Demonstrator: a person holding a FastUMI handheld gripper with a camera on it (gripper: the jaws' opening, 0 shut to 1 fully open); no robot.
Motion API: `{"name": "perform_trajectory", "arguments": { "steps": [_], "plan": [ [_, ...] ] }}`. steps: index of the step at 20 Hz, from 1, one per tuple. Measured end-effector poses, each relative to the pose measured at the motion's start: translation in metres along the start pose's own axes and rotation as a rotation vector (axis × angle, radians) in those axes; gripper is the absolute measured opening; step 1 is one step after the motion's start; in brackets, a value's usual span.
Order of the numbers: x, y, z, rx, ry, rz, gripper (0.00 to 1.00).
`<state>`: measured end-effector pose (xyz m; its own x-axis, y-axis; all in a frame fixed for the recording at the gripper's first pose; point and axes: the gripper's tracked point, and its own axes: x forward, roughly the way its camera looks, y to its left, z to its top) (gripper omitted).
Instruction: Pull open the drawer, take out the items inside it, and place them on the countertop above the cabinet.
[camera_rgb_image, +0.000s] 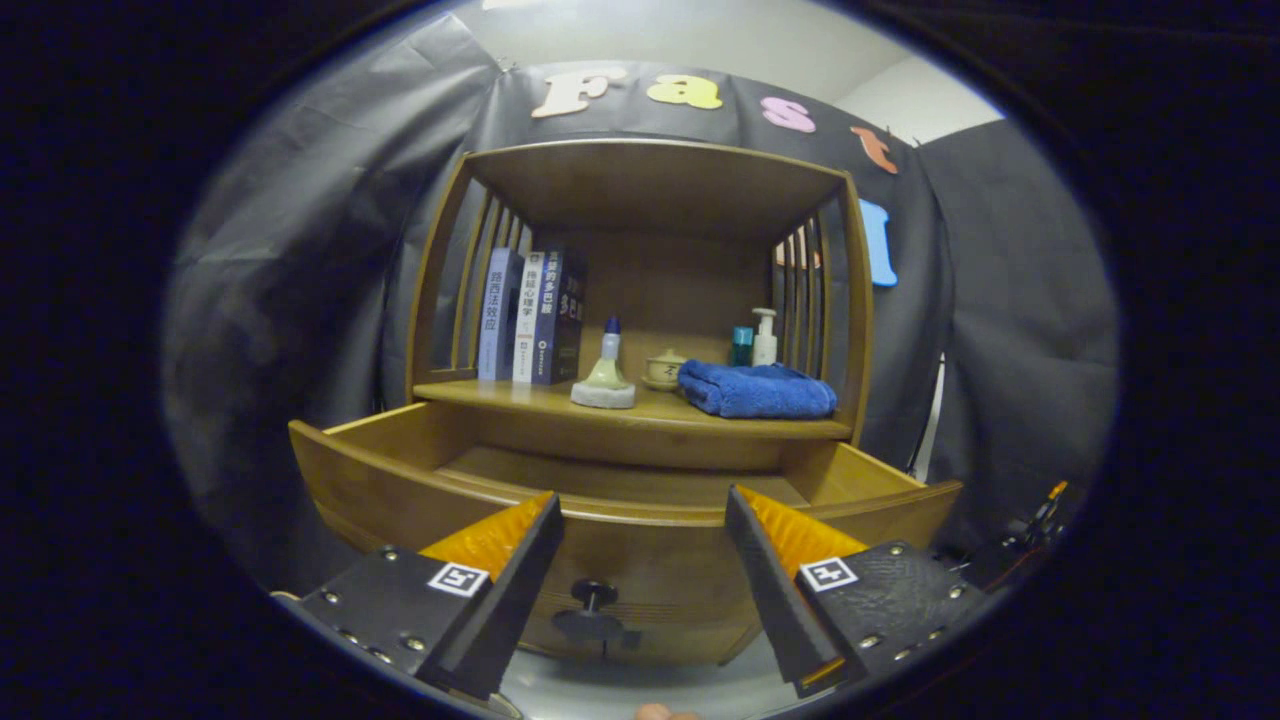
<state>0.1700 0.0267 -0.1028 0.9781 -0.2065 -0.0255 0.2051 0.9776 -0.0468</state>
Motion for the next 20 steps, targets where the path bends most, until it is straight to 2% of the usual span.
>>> {"name": "perform_trajectory", "arguments": {
  "steps": [3, 6, 13, 18, 19, 20],
  "plan": [
    [-0.004, 0.007, -0.01, -0.064, 0.026, 0.004, 0.98],
    [-0.005, 0.014, -0.022, -0.048, 0.076, 0.032, 0.98],
    [-0.003, 0.012, -0.022, -0.098, 0.069, -0.011, 0.98],
    [0.005, 0.013, -0.012, -0.093, 0.024, -0.006, 0.97],
    [0.008, 0.013, -0.018, -0.093, 0.049, -0.01, 0.97],
    [0.011, 0.013, -0.012, -0.089, 0.015, -0.008, 0.98]
  ]
}}
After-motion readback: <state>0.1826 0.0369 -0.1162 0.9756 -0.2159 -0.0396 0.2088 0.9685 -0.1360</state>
